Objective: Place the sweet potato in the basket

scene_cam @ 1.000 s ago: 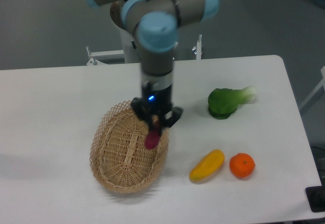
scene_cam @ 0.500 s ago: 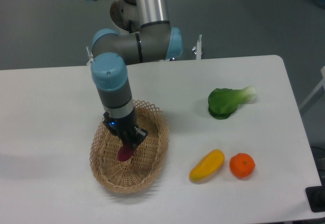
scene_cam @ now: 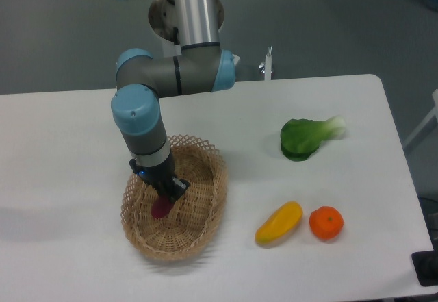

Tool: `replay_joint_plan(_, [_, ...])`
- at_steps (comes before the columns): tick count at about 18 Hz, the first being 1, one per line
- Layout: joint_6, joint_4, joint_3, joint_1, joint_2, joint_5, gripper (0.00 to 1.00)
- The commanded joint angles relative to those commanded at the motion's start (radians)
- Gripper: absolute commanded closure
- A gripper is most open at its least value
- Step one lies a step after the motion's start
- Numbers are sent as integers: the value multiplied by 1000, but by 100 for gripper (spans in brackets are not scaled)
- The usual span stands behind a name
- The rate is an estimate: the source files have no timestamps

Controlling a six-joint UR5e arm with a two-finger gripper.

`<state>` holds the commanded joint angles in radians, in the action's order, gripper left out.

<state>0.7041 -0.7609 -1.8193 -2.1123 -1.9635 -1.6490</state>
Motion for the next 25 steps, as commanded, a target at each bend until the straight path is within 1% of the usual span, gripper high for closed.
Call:
replay_joint_plan(2, [0,-2,-2,0,-3,2,62])
replay_joint_plan(3, [0,0,0,0,-3,0,57])
replay_joint_plan(4, [0,0,2,0,-2,0,46])
replay_joint_plan(5, [0,0,5,0,-2,0,27])
replay_joint_plan(6, [0,0,8,0,-2,-8,11])
replay_joint_plan(7, [0,2,12,0,3,-24,3])
replay_joint_plan(8, [0,2,18,0,6,-37,0])
replay_joint_plan(10, [0,0,47,-2,12,-43,0])
replay_joint_plan(14, [3,-8,135,-18,11,-44,0])
replay_joint_plan(18, [29,-21,236,-106,20,-41,0])
replay_joint_plan(20, [72,-32,255,-159,25,-37,0])
replay_joint_plan(22, [139,-72,273,-214,43,-29,0])
replay_joint_plan(25, [234,-179,314,-288,60,0,0])
